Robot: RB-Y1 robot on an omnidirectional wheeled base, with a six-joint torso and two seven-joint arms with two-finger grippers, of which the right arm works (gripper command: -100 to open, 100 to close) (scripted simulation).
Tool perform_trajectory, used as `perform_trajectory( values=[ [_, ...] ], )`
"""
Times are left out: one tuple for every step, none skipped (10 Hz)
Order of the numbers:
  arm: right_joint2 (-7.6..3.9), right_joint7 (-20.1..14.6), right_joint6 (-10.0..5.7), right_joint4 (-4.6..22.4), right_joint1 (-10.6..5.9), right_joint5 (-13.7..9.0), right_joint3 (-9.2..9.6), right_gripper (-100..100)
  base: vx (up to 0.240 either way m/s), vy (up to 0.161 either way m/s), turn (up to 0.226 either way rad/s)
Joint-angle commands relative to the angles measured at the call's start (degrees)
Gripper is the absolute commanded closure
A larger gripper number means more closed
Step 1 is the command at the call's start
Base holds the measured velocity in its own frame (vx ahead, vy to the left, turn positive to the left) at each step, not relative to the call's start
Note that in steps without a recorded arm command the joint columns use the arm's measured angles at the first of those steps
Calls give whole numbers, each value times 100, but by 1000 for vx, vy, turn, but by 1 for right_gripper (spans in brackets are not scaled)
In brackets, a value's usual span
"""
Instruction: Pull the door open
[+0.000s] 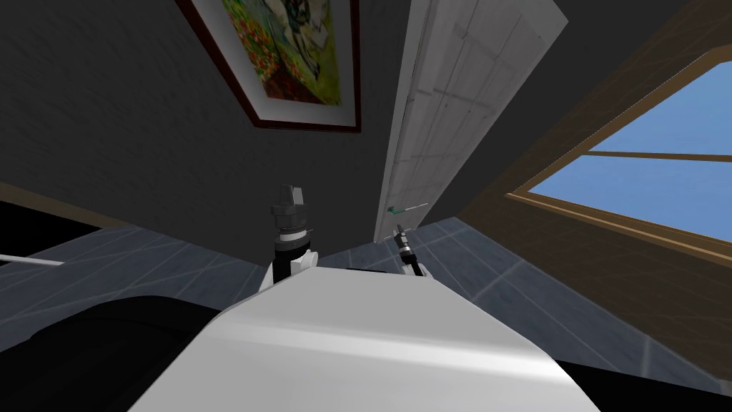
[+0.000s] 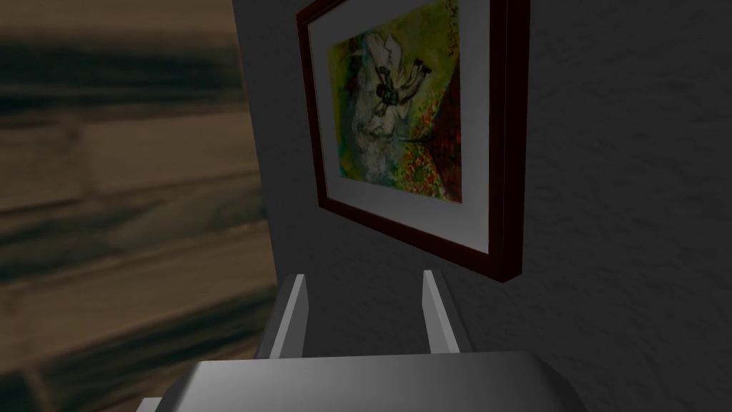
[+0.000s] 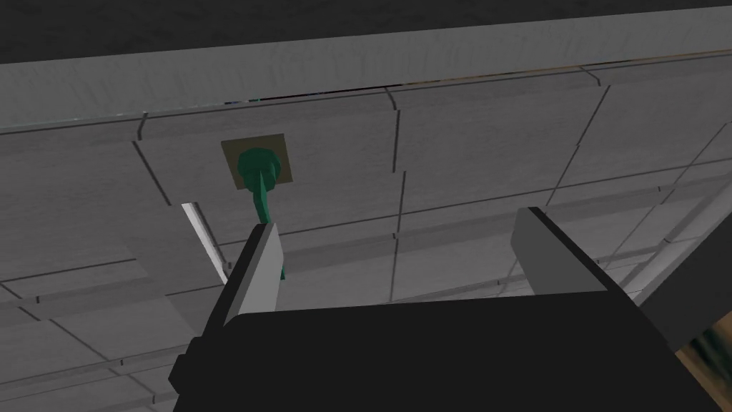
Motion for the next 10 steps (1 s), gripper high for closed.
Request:
perform_trajectory(
  values=[
    [-26, -35, -27, 168, -65, -20, 35, -100, 65, -91, 66],
    [-64, -82, -84, 397, -143, -44, 74, -100, 85, -101, 123],
    [-84, -105, -112, 511, -182, -56, 94, -100, 95, -96, 124],
    [-103, -128, -140, 626, -221, -68, 114, -100, 83, -98, 86],
    [-122, -151, -168, 738, -259, -80, 133, -100, 76, -96, 67],
    [-139, -171, -193, 837, -293, -90, 151, -100, 75, -72, 67],
    [-155, -191, -217, 935, -326, -101, 168, -100, 65, -66, 68],
    [-188, -231, -266, 1132, -393, -122, 202, -100, 78, -98, 109],
    [-204, -251, -290, 1230, -426, -132, 219, -100, 89, -109, 99],
    [-219, -269, -312, 1320, -457, -142, 234, -100, 76, -87, 62]
  ],
)
